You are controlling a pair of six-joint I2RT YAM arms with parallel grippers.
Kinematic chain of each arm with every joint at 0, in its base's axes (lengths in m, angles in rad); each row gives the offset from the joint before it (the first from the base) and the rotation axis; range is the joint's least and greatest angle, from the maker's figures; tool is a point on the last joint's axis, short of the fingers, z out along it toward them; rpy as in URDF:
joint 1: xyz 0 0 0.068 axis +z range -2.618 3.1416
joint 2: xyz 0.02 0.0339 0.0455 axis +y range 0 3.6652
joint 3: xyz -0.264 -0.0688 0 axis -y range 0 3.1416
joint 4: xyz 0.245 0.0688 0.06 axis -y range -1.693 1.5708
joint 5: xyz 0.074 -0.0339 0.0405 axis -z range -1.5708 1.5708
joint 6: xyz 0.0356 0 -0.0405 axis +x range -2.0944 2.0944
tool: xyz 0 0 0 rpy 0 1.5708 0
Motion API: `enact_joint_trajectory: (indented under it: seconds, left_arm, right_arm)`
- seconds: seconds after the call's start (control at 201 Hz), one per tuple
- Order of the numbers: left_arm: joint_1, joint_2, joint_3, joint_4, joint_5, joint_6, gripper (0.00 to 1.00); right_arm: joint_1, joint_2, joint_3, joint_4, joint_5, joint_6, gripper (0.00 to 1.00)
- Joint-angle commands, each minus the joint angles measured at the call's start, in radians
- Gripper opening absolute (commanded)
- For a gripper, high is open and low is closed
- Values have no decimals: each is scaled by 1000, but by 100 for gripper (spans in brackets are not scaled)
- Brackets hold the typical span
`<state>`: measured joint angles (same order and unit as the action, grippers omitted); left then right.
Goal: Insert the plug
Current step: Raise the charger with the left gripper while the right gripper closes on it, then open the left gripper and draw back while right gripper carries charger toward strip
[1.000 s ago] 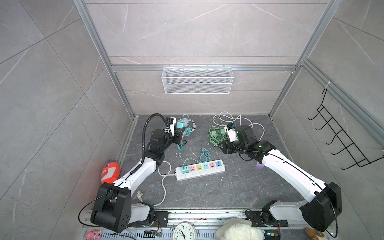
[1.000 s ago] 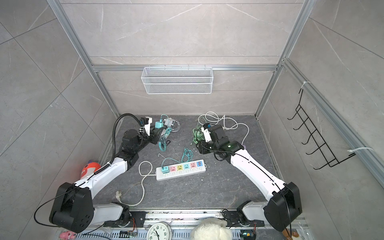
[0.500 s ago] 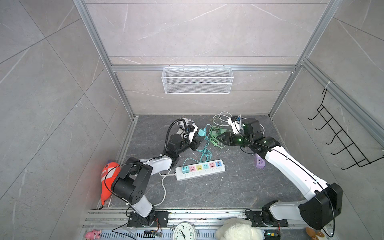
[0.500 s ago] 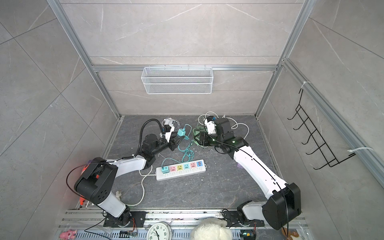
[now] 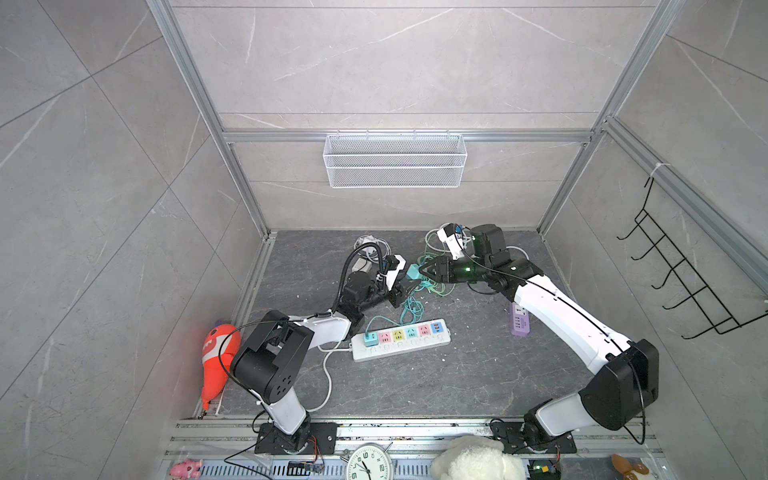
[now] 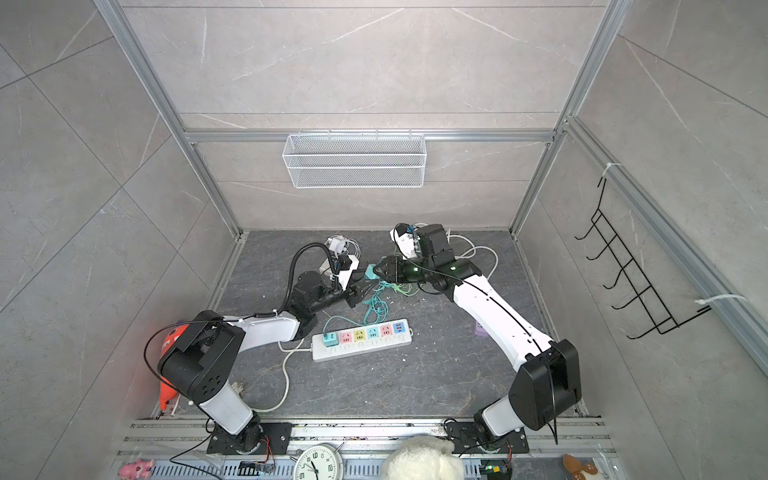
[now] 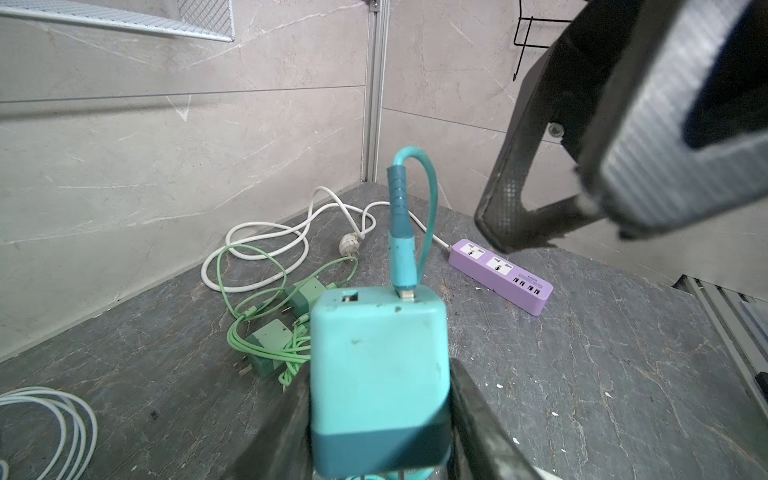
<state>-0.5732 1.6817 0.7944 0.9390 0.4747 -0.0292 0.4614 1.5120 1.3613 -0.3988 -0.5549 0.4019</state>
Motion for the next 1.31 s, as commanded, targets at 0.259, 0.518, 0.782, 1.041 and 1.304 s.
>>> enact_joint_trajectory:
  seconds: [0.259,0.518,0.782,1.041,1.304]
  left_arm:
    - [-14,-71,18,13,25,49,30]
    - [-26,-80,16,7,22,58,29]
    - [-34,-85,14,6,25,66,29]
    - [-42,-102,12,-12,29,74,29]
    - [-44,-121,17,-64,7,82,47]
  right_arm:
    - [29,69,91,-115,156,-72,47]
    - [44,109,124,-109,137,-80,48]
    - [63,138,157,-141,126,-100,47]
    - [69,164,175,-156,115,-112,44]
    - [74,158,166,-160,155,-122,16]
